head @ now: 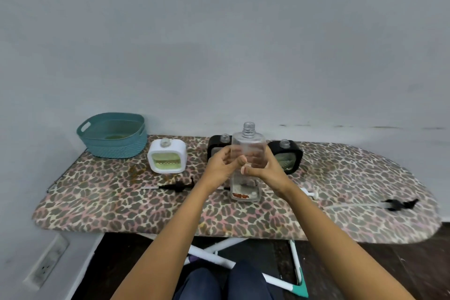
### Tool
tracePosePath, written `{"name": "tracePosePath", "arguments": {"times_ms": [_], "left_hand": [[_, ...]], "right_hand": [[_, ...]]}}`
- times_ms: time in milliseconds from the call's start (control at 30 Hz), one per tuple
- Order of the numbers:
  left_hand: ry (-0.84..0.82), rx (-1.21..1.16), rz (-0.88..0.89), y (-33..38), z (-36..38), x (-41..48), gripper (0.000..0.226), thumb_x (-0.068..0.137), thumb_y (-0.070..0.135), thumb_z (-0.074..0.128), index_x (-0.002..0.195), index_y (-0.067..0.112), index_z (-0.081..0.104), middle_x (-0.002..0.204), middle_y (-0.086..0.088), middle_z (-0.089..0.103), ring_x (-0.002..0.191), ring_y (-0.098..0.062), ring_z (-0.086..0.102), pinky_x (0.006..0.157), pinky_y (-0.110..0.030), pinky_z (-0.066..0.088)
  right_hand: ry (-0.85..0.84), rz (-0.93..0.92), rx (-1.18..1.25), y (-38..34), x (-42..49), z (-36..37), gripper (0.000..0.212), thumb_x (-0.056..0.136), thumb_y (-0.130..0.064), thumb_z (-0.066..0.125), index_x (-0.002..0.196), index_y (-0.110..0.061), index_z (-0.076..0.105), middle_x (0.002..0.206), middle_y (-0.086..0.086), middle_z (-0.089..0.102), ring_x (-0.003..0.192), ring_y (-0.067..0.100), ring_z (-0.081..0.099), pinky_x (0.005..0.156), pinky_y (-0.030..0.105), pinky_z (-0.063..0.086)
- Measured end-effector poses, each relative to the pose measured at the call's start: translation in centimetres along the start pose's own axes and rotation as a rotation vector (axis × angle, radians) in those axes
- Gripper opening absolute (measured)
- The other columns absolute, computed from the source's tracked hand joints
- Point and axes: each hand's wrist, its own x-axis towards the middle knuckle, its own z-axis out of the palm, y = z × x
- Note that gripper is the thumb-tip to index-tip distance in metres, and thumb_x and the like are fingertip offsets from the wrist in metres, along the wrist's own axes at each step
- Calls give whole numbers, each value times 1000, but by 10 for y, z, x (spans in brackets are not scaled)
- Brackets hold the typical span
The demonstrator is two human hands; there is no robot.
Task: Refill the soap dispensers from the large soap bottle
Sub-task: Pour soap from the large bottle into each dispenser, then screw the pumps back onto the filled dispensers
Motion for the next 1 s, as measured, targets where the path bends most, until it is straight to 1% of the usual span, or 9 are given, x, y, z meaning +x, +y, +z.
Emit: {"name": "tracePosePath", "arguments": {"times_ms": [133,200,333,467,567,667,733,867,1000], "left_hand": [[-47,44,3,5,37,8,63,76,48,64,130,22,46,118,9,58,105,0,56,84,-14,47],[-62,57,-3,5,52,12,66,80,47,61,136,19,39,126,4,54,109,-4,54,87,-15,44],[-106,83,-23,0,80,16,74,80,52,56,142,19,32,136,-1,49,114,-8,50,88,-16,41],[-131,110,-29,-9,99,20,70,85,48,57,142,18,31,138,-3,47,120,-12,50,92,-20,43],[-129,139,-33,-17,106,23,76,80,54,57,142,18,33,138,-3,48,121,-14,50,97,-26,45],[-117,173,-29,-25,108,25,71,81,54,58,140,21,36,136,-1,49,117,-11,52,97,-27,46],[-115,192,-34,-31,107,27,67,82,52,58,139,23,37,136,-1,50,117,-12,52,98,-30,46],[-138,220,-42,-40,105,26,63,83,50,59,137,23,40,134,1,50,119,-11,51,101,-29,44],[-160,271,-43,-44,104,22,64,82,54,57,136,23,41,132,4,51,120,-9,49,104,-31,42]], "right_hand": [[142,-18,15,-3,-16,-45,68,69,5,79,124,-25,51,121,7,63,111,26,63,90,44,55],[239,-45,25,-5,-23,-70,68,68,7,79,122,-24,52,119,8,64,109,28,63,88,44,55],[400,-96,-12,-5,-33,-127,71,69,7,77,129,-13,44,122,9,62,109,21,63,83,34,57],[531,-99,-118,2,-35,-176,61,74,0,78,123,-15,47,122,11,59,108,19,61,77,22,55],[554,-97,-183,12,-30,-204,61,75,-1,78,126,-12,47,122,10,59,107,21,61,82,29,55],[560,-71,-213,15,-25,-221,61,77,2,74,129,-7,43,116,4,57,101,10,60,72,16,53],[560,-43,-222,18,-20,-229,61,78,3,73,129,-6,42,110,-2,57,97,5,59,69,14,51],[573,1,-222,24,-10,-244,65,79,3,72,131,-6,34,120,7,50,107,19,54,83,30,49],[554,19,-208,30,-9,-249,59,80,7,69,128,-2,36,122,9,50,113,25,51,79,25,48]]}}
